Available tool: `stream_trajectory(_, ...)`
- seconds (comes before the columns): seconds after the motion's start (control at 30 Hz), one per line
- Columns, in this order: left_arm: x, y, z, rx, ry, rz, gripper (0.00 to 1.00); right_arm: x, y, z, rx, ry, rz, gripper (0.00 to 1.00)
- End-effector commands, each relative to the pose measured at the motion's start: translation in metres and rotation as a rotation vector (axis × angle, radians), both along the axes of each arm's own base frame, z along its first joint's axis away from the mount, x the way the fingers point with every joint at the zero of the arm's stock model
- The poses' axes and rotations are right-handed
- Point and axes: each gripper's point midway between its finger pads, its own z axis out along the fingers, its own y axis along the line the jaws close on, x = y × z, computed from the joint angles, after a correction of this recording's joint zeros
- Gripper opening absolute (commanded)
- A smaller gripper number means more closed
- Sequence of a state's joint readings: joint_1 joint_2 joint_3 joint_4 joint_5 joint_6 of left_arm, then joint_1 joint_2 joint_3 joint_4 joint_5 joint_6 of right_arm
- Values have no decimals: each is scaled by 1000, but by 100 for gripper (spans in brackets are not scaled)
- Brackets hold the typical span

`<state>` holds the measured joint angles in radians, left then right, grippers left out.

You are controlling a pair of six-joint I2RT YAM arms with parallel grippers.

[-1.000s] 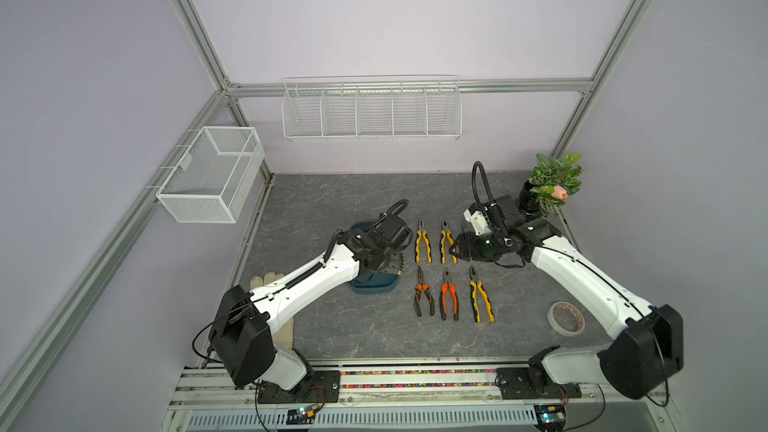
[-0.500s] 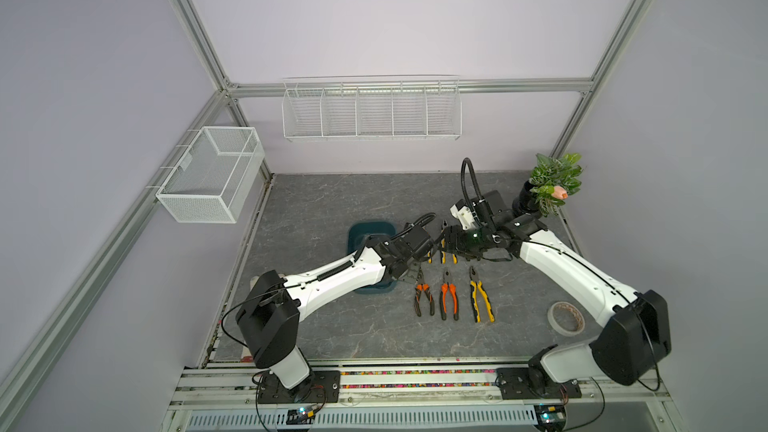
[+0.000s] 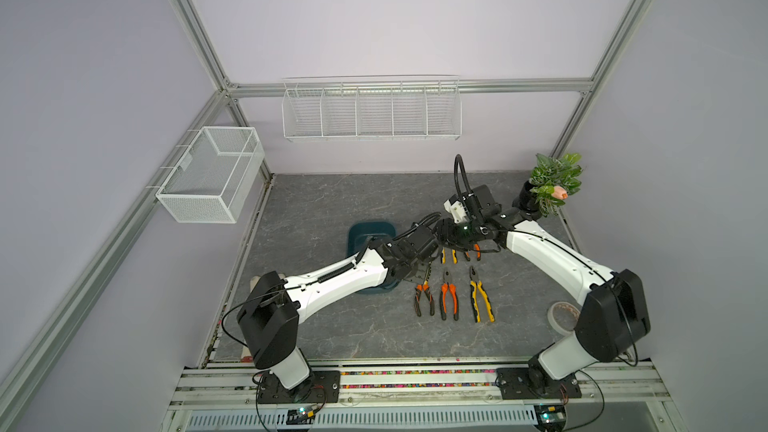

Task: Take the pliers out of the storage box
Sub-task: Pick up the pliers from the storage box.

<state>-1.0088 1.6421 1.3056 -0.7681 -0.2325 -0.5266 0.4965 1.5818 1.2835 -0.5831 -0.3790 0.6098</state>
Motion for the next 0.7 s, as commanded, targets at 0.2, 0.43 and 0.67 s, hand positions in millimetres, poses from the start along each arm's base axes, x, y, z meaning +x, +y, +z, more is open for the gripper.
stream_trajectory(0.2,4,-24,24,-21,-119,16,0,17,1,-5,-70,25,-69,58)
stream_trajectory(0.43,4,-25,28,4,-154,13,0,22,2,-11,-98,57,-101,48)
stream_trajectory(0.67,6,-24,38,110,-266,10,0,17,5,-17,-118,84,-99,41)
